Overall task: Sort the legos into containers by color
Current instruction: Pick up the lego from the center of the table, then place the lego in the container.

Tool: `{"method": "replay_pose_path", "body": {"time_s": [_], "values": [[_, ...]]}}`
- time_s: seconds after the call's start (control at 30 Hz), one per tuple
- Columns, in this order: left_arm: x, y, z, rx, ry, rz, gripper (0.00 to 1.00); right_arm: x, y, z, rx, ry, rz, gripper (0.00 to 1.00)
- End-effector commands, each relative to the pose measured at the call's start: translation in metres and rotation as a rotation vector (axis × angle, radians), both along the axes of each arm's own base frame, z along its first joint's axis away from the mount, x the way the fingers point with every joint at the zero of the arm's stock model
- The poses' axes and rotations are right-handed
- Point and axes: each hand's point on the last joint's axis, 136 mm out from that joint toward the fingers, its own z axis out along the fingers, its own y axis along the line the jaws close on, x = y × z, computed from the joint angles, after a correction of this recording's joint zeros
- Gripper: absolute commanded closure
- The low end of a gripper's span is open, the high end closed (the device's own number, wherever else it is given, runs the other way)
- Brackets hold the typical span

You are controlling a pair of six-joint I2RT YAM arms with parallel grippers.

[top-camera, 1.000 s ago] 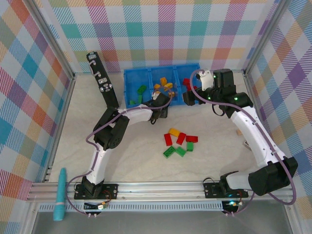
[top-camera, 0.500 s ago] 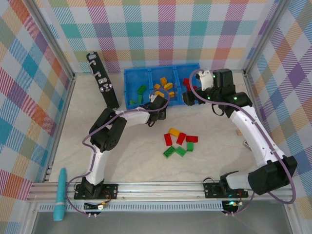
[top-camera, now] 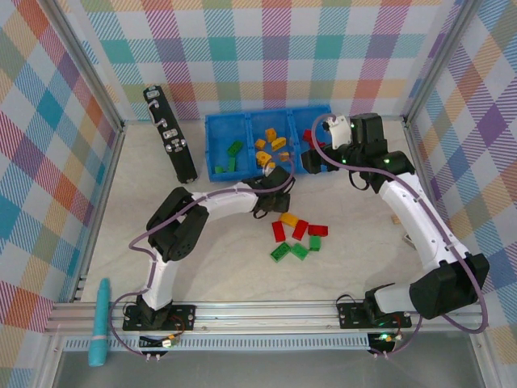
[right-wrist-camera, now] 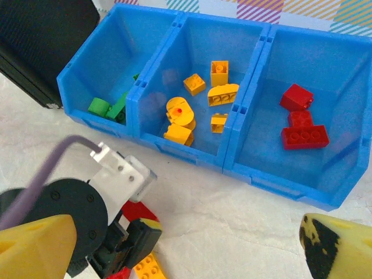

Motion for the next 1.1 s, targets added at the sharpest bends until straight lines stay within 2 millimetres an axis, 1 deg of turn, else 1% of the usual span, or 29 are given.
{"method": "replay_pose_path", "body": {"time_s": [0.0,0.13,0.3,0.37,0.47,0.6,0.73,0.87,0.97,1.07], "values": [[0.024,-0.025,0.076,-0.141,-0.136,-0.03,0.44,0.002,-0.004,0.012,0.004,-0.048,-0.014,0.01],[0.049,-0.048,0.12,-0.239,-0.265,-0.045,0.44,0.0,-0.007,0.014,0.0,-0.063,-0.025,0.01],[0.081,-0.071,0.163,-0.338,-0.421,-0.048,0.44,-0.003,-0.008,0.011,0.015,-0.065,-0.032,0.01],[0.092,-0.079,0.176,-0.374,-0.481,-0.044,0.44,-0.004,-0.006,0.008,0.027,-0.063,-0.027,0.01],[0.108,-0.086,0.19,-0.418,-0.551,-0.022,0.43,-0.004,-0.003,0.007,0.047,-0.049,-0.02,0.01],[0.128,-0.095,0.188,-0.432,-0.59,-0.009,0.41,-0.004,-0.003,0.009,0.057,-0.058,-0.021,0.01],[0.143,-0.102,0.177,-0.432,-0.604,0.005,0.37,-0.006,-0.004,0.012,0.057,-0.065,-0.027,0.01],[0.16,-0.106,0.166,-0.416,-0.617,0.024,0.36,-0.012,-0.007,0.015,0.055,-0.066,-0.032,0.01],[0.169,-0.109,0.161,-0.416,-0.623,0.03,0.35,-0.016,-0.01,0.017,0.046,-0.07,-0.042,0.01],[0.174,-0.109,0.157,-0.396,-0.634,0.036,0.29,-0.018,-0.013,0.017,0.041,-0.069,-0.051,0.01]]}}
